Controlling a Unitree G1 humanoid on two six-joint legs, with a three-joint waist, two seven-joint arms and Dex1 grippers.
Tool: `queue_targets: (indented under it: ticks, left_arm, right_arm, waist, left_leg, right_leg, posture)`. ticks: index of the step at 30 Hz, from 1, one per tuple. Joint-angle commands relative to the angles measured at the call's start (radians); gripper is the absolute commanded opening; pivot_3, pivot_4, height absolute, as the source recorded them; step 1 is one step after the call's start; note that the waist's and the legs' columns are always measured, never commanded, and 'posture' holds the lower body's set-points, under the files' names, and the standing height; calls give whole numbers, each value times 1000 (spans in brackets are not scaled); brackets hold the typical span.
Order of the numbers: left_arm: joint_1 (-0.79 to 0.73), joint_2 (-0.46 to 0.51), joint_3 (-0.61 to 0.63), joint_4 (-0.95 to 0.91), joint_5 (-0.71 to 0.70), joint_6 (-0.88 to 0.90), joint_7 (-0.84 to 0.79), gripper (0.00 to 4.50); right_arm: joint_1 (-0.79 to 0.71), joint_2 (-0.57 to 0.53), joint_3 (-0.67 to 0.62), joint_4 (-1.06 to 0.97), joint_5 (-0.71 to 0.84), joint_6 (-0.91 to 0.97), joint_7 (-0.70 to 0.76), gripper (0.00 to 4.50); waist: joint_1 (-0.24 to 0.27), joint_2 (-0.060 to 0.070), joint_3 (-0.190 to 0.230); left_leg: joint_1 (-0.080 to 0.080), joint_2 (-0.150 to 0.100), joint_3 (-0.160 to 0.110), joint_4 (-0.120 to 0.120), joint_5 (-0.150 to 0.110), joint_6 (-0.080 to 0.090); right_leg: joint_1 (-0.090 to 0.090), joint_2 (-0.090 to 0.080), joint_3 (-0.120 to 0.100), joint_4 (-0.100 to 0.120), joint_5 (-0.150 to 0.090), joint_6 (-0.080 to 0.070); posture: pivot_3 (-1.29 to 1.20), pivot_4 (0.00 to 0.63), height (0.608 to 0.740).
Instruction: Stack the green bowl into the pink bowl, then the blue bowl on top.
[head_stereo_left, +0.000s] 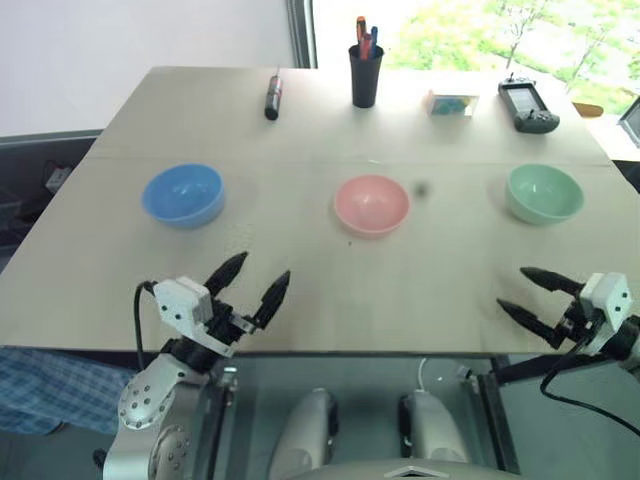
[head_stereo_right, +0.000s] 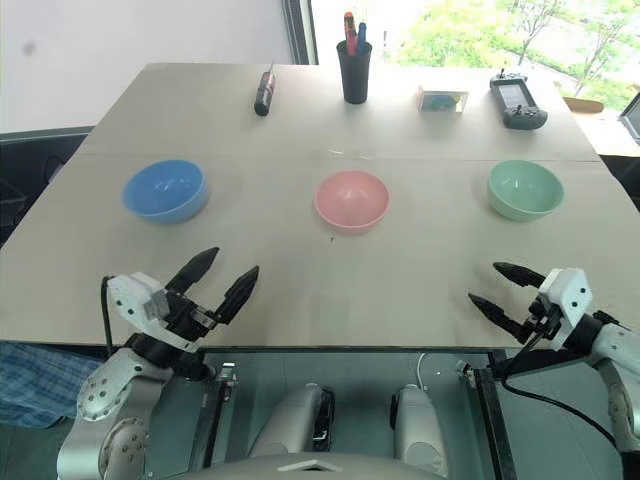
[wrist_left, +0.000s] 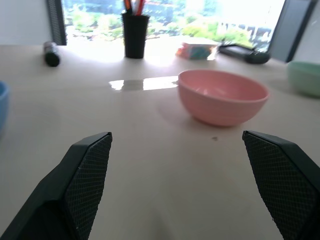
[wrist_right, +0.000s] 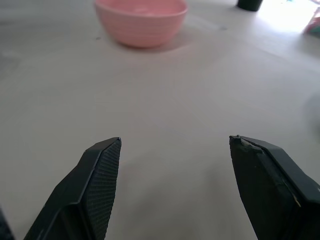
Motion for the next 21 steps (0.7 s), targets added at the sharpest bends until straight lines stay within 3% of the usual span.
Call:
queue_targets:
  ticks: [1,8,14,21]
  left_arm:
    - [-1,17,-1,-58,-48,-45,-64,4427]
    - [-14,20,11,-40,-53,-71,-84,4427]
    - [-17,21,1,-30,-44,-82,-88,4427]
    - [-22,20,-11,-42,-36,-85,-80,4427]
  right_arm:
    - [-66,-48,36,-14,-105,-34,-33,3662]
    - [-300,-57,134,-67,-154,-4,-57,3662]
    - [-519,-60,309,-143,-217,88,-17,3662]
    - [-715,8,477,-127,-276,270,-17,3662]
  waist:
    - [-1,0,0]
    - [-3,0,0]
    - [-7,0,0]
    - [-3,-1,0]
  left_leg:
    - [0,0,0,0,0,0]
    - [0,-1,0,1,0,0]
    - [0,0,-1,1,0,0]
    - [-1,-1,-2,1,0,0]
  right_leg:
    - [0,0,0,0,0,0]
    - [0,1,0,0,0,-1]
    - [0,1,-1,0,0,-1]
    - [0,0,-1,-1,1,-1]
  posture:
    - [0,150,737]
    - [0,150,737]
    - [0,150,737]
    - [0,150,737]
